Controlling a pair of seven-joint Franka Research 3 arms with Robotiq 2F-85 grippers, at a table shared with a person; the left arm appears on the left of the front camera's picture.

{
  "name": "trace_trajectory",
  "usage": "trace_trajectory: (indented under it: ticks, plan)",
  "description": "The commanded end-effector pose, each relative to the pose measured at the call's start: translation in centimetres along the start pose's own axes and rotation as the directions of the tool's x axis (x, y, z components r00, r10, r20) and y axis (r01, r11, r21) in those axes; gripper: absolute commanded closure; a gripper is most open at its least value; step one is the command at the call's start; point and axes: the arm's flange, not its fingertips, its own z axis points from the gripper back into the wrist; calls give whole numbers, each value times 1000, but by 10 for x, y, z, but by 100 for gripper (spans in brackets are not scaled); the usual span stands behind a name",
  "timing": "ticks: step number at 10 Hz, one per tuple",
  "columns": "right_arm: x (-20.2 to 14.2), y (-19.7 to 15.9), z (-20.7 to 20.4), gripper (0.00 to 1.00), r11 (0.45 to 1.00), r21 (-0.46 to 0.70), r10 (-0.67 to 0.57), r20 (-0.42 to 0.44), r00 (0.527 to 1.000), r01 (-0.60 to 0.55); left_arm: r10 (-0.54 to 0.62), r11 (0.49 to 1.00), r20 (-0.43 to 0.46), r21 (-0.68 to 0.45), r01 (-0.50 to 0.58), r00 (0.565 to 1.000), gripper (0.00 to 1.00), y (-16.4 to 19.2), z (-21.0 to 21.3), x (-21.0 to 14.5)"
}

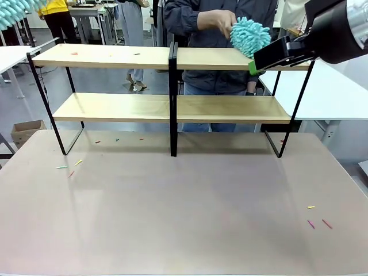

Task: Clean the shelves.
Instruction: Clean another randomly selected level of the Shelf with the Duster.

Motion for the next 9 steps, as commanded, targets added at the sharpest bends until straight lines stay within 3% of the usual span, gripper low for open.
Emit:
trace_trajectory:
  ticks: [1,2,3,4,5,6,7,9]
  plan:
    - [0,-1,0,0,1000,-5,1,0,1000,-1,81,992,-75,106,-73,994,87,-41,-44,31]
    - [0,-1,0,0,1000,-5,1,0,1000,-1,147,985,-75,104,-139,986,87,-69,-72,57]
    - [0,-1,0,0,1000,-5,1,0,1000,-1,186,976,-179,146,-160,966,87,-91,-104,77]
    - [0,-1,0,0,1000,-5,1,0,1000,-1,206,962,-196,221,-161,959,87,-108,-141,90]
    - [0,-1,0,0,1000,-5,1,0,1000,-1,209,959,-152,227,-172,966,87,-120,-174,99]
    - [0,-1,0,0,1000,-5,1,0,1000,-1,217,958,8,189,-214,976,87,-120,-192,109]
    - [0,-1,0,0,1000,-5,1,0,1000,-1,181,971,-170,189,-148,969,87,-126,-164,79]
    - [0,-1,0,0,1000,-5,1,0,1000,-1,181,971,-170,189,-148,969,87,-126,-164,79]
